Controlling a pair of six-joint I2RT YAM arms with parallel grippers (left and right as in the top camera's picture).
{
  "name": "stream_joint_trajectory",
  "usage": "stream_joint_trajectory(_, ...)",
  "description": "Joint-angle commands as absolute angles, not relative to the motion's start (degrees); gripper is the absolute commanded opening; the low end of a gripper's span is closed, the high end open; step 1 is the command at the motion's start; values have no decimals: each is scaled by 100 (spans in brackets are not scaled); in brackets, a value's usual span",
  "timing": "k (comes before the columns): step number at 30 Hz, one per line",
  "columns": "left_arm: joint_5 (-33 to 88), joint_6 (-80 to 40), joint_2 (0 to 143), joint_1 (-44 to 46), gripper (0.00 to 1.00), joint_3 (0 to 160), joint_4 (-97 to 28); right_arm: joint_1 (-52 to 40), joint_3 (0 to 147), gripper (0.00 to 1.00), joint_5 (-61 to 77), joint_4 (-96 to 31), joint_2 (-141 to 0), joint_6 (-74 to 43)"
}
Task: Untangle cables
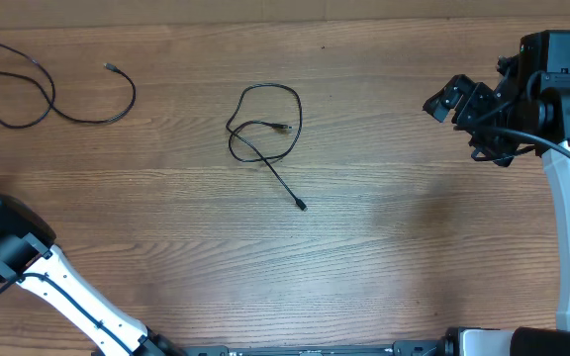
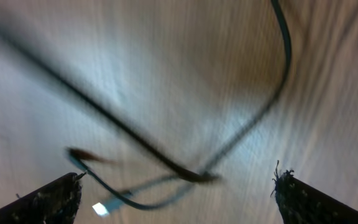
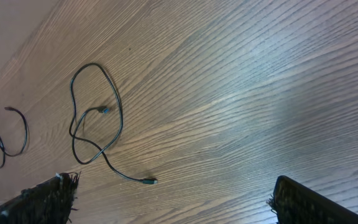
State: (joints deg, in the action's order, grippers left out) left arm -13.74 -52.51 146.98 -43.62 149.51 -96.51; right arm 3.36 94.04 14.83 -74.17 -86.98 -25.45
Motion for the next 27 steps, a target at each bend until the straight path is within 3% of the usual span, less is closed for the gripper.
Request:
stream_joint_trajectory(1,-128,-5172,14818,-4329,99,14973,-9636,351,9373,100,1509,-7382,-8715,-2521)
stream_joint_trajectory(2,38,-5103,14818,-4287,95,14973,-9572,351,9373,100,1511,-7380,-8715,-2521)
stream_joint_trajectory(3,150,-5076,14818,-4241,77,14973,-9531,351,9373,100,1511,-7380,-8715,-2521)
stream_joint_trajectory(5,108,-5083,14818,-4106,28,14973,-9524,351,9373,100,1511,-7380,-8715,-2521)
stream_joint_trajectory(7,91,-5081,14818,-4010,18,14973,-9535,351,9373,100,1511,-7380,-8715,-2521)
stream_joint_trajectory(8,93,-5103,14820,-3913,4,14971,-9596,351,9373,100,1509,-7380,-8715,-2521)
stream_joint_trajectory(14,-51,-4821,14820,-3308,4,14975,-9649,351,9373,100,1511,-7380,-8715,-2521)
stream_joint_trajectory(15,-228,-4836,14800,-3229,7,14980,-9682,351,9373,100,1511,-7380,-8715,-2521)
stream_joint_trajectory(16,-397,-4838,14768,-3177,18,14980,-9684,351,9373,100,1511,-7380,-8715,-2521)
stream_joint_trajectory(17,-648,-4794,14713,-3131,41,14980,-9684,351,9373,100,1509,-7380,-8715,-2521)
stream_joint_trajectory(18,-878,-4657,14606,-3092,85,14980,-9684,351,9373,100,1511,-7380,-8715,-2521)
stream_joint_trajectory(19,-947,-4630,14560,-3085,98,14980,-9684,351,9373,100,1511,-7380,-8715,-2521)
stream_joint_trajectory(27,-996,-4928,14372,-2683,100,14940,-9684,351,9373,100,1511,-7380,-8715,-2521)
